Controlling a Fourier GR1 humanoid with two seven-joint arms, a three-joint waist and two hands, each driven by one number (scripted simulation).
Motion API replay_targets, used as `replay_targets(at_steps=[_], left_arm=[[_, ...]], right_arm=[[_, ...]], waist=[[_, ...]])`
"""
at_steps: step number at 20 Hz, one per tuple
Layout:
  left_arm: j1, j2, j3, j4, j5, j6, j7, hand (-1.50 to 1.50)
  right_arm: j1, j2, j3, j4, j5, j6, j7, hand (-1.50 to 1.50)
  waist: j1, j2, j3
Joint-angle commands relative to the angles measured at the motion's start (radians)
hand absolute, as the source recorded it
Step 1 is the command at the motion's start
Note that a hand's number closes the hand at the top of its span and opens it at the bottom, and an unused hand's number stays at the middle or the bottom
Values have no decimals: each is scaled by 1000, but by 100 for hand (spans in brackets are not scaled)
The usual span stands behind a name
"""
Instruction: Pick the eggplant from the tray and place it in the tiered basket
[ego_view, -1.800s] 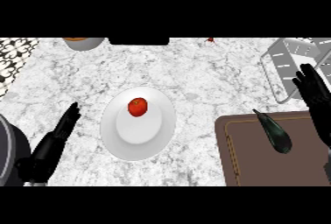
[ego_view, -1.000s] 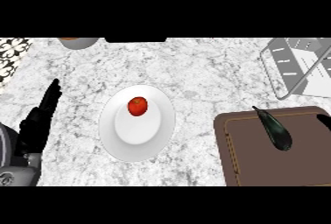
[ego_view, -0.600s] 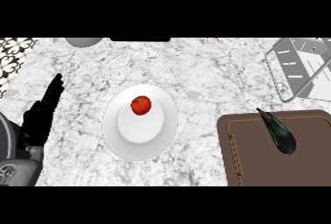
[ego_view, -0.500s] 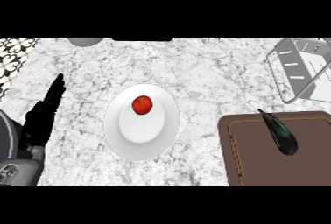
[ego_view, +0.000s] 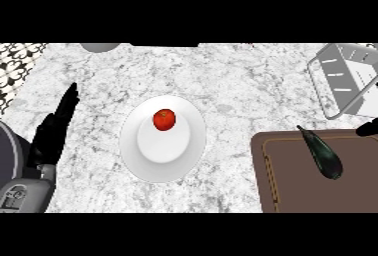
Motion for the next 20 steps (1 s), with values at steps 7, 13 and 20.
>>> replay_targets(at_steps=[7, 13, 20], left_arm=[[-5, -14, 11, -15, -19, -3, 14, 0], [-47, -11, 16, -17, -32, -5, 48, 0], [5, -10, 65, 21, -24, -24, -19, 0]], right_arm=[[-124, 136, 127, 176, 48, 65, 153, -150], [-116, 142, 172, 235, 66, 94, 120, -150], [-100, 150, 174, 124, 69, 93, 164, -150]], waist=[[-8, -4, 0], [-13, -1, 1], [-30, -7, 0]])
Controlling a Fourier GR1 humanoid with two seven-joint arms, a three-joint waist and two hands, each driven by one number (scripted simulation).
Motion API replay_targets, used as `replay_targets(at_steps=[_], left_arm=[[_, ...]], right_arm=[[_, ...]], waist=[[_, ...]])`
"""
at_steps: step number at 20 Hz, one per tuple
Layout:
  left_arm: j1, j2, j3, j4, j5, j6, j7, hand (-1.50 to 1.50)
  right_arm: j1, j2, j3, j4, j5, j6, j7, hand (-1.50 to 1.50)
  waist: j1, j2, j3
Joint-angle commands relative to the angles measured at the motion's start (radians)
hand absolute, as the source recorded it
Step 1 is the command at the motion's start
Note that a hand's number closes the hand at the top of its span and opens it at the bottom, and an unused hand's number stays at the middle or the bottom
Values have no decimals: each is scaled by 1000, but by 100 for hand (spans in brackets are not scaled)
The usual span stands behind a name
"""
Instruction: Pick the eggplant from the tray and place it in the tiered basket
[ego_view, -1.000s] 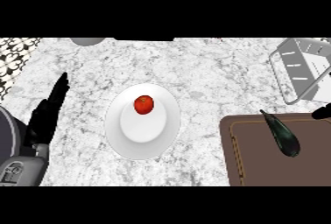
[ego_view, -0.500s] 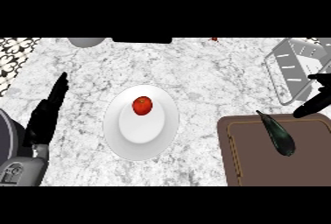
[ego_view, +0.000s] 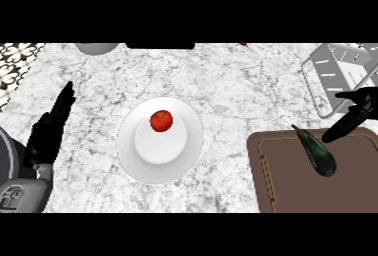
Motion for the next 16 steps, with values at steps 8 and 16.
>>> replay_targets(at_steps=[8, 16], left_arm=[[35, -57, -11, -16, -44, 6, -21, 0], [46, -27, 46, -26, -29, -39, -31, 0]], right_arm=[[7, 22, 25, -20, 111, 33, 103, -150], [25, 102, 49, -63, 142, 19, 184, -150]], waist=[[-6, 10, 12], [-5, 10, 12]])
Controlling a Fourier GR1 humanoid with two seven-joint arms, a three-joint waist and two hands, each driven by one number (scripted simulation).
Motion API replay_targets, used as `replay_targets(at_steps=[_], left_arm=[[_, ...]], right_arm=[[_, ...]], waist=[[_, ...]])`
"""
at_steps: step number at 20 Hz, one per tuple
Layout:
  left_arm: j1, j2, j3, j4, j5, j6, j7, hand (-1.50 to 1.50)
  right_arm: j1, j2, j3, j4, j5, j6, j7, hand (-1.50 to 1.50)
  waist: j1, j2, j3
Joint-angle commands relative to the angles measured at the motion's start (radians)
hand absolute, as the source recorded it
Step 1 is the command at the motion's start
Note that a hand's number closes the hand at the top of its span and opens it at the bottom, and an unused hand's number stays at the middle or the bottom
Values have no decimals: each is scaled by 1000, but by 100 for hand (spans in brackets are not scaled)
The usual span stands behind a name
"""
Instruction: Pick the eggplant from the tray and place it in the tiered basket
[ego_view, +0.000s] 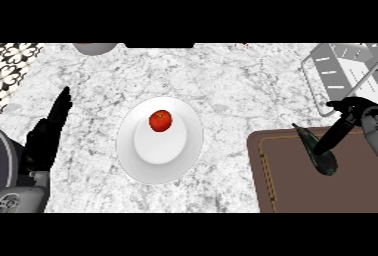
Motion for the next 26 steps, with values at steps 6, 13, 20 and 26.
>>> replay_targets(at_steps=[6, 13, 20, 26], left_arm=[[-15, 12, 33, -34, -8, -25, 48, 0], [16, -32, 21, -12, -38, -26, -4, 0], [-34, -62, 30, 54, -82, -19, -16, 0], [-2, -68, 58, 24, -67, -42, -12, 0]], right_arm=[[106, -4, -31, 8, 30, 27, 33, -150], [-21, 101, -44, 163, 96, 39, 40, -150], [9, 161, -80, 153, 138, 53, 44, -150], [42, 202, -116, 177, 151, 52, 11, -150]], waist=[[-6, -1, 1], [11, 3, 1], [1, 1, 1], [0, 1, 1]])
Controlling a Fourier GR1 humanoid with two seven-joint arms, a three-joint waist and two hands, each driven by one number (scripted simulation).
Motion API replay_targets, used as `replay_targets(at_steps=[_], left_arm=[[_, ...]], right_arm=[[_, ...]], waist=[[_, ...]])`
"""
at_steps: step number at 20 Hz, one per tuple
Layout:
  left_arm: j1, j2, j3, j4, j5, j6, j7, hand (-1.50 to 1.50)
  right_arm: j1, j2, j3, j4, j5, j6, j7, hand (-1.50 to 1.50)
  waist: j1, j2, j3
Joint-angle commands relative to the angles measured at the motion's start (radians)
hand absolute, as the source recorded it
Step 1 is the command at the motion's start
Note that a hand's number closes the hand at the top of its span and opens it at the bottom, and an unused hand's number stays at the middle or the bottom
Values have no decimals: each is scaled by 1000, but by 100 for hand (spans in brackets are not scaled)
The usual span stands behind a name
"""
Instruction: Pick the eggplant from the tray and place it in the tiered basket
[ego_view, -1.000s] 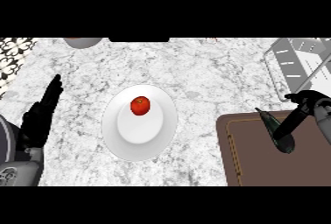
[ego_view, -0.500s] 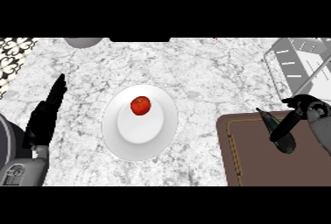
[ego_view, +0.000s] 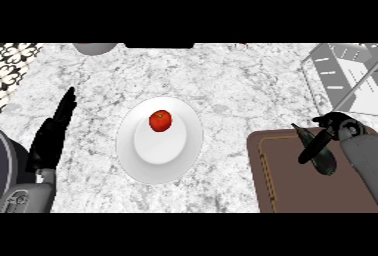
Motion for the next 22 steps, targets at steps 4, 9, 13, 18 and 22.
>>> replay_targets(at_steps=[4, 9, 13, 18, 22], left_arm=[[18, -7, 10, -2, -7, -3, -44, 0], [-11, 0, 7, -30, -16, -13, 33, 0], [39, 10, 30, -70, 6, -29, 20, 0], [-14, -28, 19, -46, -17, -9, 59, 0], [-38, 6, 39, -8, -16, -21, 45, 0]], right_arm=[[1, 35, -7, 107, -41, 145, -63, 150], [19, 6, 80, 45, 90, 142, -153, 150], [42, 88, -1, -22, 30, 43, -22, 150], [25, 44, -92, -88, 16, 33, 1, 150], [-77, 73, -28, -245, 74, -6, -289, 150]], waist=[[9, 7, 5], [2, 3, 5], [-4, -2, 4], [-8, 0, 4], [-7, -2, 6]])
